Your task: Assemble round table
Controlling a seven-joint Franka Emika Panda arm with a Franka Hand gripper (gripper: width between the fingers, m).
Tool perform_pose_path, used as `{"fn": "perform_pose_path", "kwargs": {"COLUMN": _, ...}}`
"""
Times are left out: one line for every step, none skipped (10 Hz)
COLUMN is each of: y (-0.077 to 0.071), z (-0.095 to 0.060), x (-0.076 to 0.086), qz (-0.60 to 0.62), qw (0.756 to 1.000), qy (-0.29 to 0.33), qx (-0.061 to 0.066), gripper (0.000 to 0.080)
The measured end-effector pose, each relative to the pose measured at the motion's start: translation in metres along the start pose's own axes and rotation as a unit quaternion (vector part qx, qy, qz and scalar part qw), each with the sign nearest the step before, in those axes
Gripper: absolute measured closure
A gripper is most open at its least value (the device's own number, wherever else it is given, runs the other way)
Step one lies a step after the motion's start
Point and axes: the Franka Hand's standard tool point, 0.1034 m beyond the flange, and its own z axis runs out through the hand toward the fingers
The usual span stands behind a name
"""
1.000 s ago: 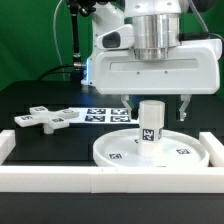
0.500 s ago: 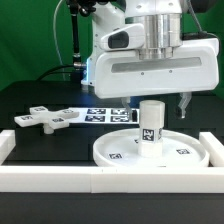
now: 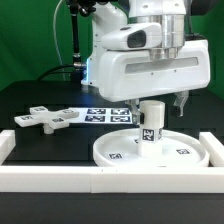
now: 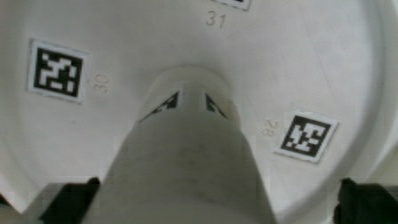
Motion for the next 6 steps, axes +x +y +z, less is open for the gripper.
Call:
{"fn": "perform_pose_path", "kwargs": {"y": -0.0004, "z": 0.001, "x": -0.0008, "qz": -0.02, "qw": 1.0, "qy": -0.002, "qx": 0.001, "gripper": 0.0151}}
{"fn": "perform_pose_path", "kwargs": {"y": 0.0005, "z": 0.0013, "x": -0.0018, "qz": -0.062, "qw": 0.998, "qy": -0.003, "qx": 0.002, "gripper": 0.0151}}
{"fn": "perform_pose_path", "kwargs": {"y": 0.002, "z": 0.001, "x": -0.0024, "qz": -0.093, "qw": 0.996, "qy": -0.005, "qx": 0.003, "gripper": 0.0151}}
{"fn": "perform_pose_path", "kwargs": {"y": 0.0024, "z": 0.0011, "x": -0.0028, "qz": -0.117, "qw": 0.993, "qy": -0.005, "qx": 0.003, "gripper": 0.0151}}
{"fn": "perform_pose_path", "kwargs": {"y": 0.0029, "z": 0.0011, "x": -0.003, "qz": -0.138, "qw": 0.99, "qy": -0.005, "qx": 0.002, "gripper": 0.0151}}
{"fn": "perform_pose_path", "kwargs": {"y": 0.0041, "z": 0.001, "x": -0.0035, "qz": -0.169, "qw": 0.986, "qy": -0.006, "qx": 0.001, "gripper": 0.0151}}
